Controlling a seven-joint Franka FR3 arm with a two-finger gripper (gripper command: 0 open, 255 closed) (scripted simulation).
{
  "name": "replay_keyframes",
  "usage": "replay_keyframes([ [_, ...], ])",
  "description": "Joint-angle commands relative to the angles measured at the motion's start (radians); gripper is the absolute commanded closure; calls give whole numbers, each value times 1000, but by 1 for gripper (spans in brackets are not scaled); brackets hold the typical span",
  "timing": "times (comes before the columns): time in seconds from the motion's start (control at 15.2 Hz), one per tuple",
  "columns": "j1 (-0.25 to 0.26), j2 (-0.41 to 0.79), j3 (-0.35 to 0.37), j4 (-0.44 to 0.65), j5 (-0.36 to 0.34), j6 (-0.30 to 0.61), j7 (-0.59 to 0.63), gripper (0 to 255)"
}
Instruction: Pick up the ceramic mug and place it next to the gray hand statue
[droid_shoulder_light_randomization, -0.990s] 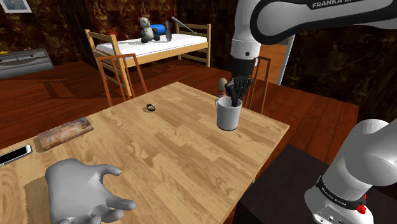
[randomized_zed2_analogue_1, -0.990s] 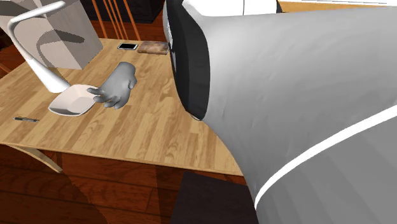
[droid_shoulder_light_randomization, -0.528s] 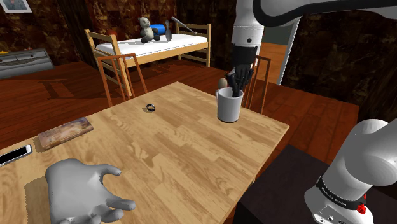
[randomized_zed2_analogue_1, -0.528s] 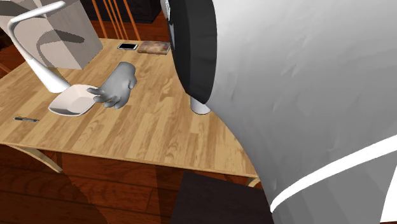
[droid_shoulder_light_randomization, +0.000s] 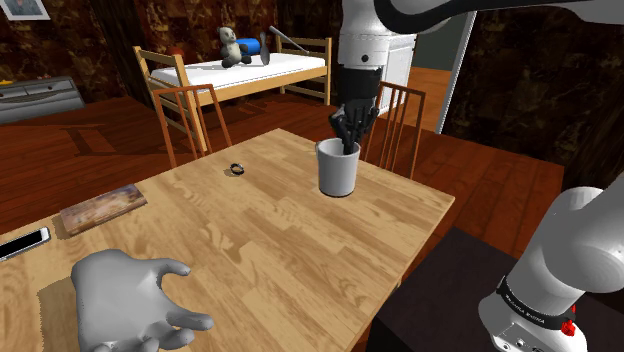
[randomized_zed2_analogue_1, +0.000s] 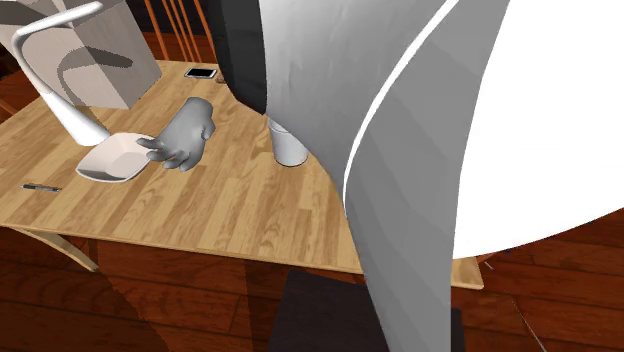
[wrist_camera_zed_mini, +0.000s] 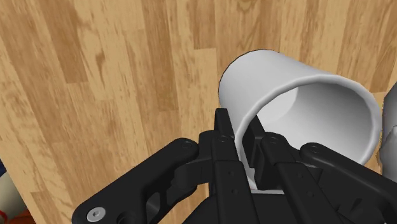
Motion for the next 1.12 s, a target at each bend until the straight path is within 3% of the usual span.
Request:
replay_keyframes([
  [0.0, 10, 55, 38, 48, -5, 13, 51, 255],
  [0.46, 56, 270, 159, 262, -71, 22, 238, 255],
  [0.86, 150, 526, 241, 538, -205, -19, 420, 255],
  [1.06, 149, 516, 236, 486, -199, 25, 414, 255],
])
